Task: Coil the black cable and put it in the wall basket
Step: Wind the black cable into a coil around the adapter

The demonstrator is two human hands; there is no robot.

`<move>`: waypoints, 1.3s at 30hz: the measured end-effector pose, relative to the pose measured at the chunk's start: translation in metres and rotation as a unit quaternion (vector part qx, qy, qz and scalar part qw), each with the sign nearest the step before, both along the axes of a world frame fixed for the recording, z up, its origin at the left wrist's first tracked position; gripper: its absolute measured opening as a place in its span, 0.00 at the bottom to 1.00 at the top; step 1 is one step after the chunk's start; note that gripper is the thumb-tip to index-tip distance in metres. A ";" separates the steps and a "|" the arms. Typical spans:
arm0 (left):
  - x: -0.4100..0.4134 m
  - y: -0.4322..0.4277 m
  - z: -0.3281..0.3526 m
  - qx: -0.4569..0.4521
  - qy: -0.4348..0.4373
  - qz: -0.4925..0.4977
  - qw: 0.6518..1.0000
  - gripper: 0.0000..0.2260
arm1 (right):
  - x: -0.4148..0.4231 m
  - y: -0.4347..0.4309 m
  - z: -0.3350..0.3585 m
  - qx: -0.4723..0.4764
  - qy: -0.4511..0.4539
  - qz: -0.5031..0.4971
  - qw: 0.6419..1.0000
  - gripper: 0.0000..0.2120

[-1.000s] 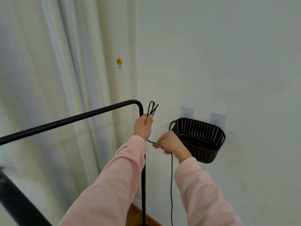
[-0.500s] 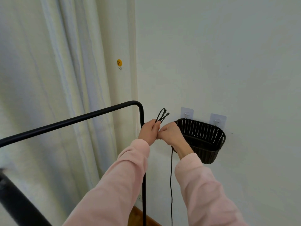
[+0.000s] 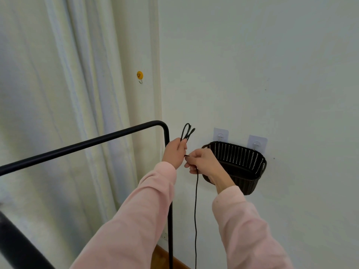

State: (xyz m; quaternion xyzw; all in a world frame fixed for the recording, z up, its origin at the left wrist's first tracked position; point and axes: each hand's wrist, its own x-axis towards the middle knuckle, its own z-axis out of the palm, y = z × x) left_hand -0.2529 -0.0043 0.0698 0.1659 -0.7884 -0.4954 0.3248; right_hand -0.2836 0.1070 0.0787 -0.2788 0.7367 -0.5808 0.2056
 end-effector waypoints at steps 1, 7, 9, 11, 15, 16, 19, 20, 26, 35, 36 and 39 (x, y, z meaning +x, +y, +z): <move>0.001 -0.001 0.000 0.010 -0.001 -0.002 1.000 0.16 | -0.001 0.002 -0.002 0.001 0.013 0.004 1.000 0.09; 0.008 -0.002 0.009 -0.076 -0.075 -0.042 0.993 0.16 | -0.004 0.001 0.002 0.115 0.140 0.017 0.983 0.08; 0.008 0.001 0.009 -0.139 -0.122 -0.047 0.982 0.16 | -0.004 -0.001 0.006 0.142 0.167 0.022 0.975 0.07; 0.009 0.003 0.006 -0.166 -0.151 -0.056 0.973 0.17 | -0.002 -0.003 0.011 0.178 0.204 0.031 0.962 0.09; 0.006 0.002 -0.001 -0.164 -0.138 -0.047 0.976 0.18 | -0.001 -0.008 0.014 0.186 0.215 0.014 0.959 0.09; 0.005 0.002 -0.001 -0.163 -0.129 -0.039 0.977 0.18 | 0.000 -0.007 0.013 0.173 0.197 0.003 0.965 0.09; 0.003 0.003 -0.002 -0.153 -0.099 -0.001 0.983 0.19 | 0.001 -0.005 0.011 0.111 0.093 -0.010 0.989 0.12; 0.002 0.002 -0.003 -0.139 -0.089 0.015 0.986 0.18 | 0.000 -0.003 0.010 0.106 0.067 -0.003 0.992 0.11; 0.000 -0.007 -0.004 -0.034 -0.023 0.066 0.997 0.17 | -0.005 0.012 -0.008 0.281 0.058 0.059 0.956 0.07; 0.005 -0.001 -0.008 0.041 0.011 -0.016 0.999 0.17 | -0.014 0.006 -0.005 -0.188 -0.234 -0.096 0.949 0.12; 0.005 0.000 -0.009 0.040 0.010 -0.021 0.999 0.16 | -0.014 0.005 -0.001 -0.233 -0.265 -0.093 0.931 0.12; 0.004 0.003 -0.010 0.034 0.008 -0.032 0.999 0.15 | -0.012 0.005 0.008 -0.359 -0.348 -0.066 0.864 0.11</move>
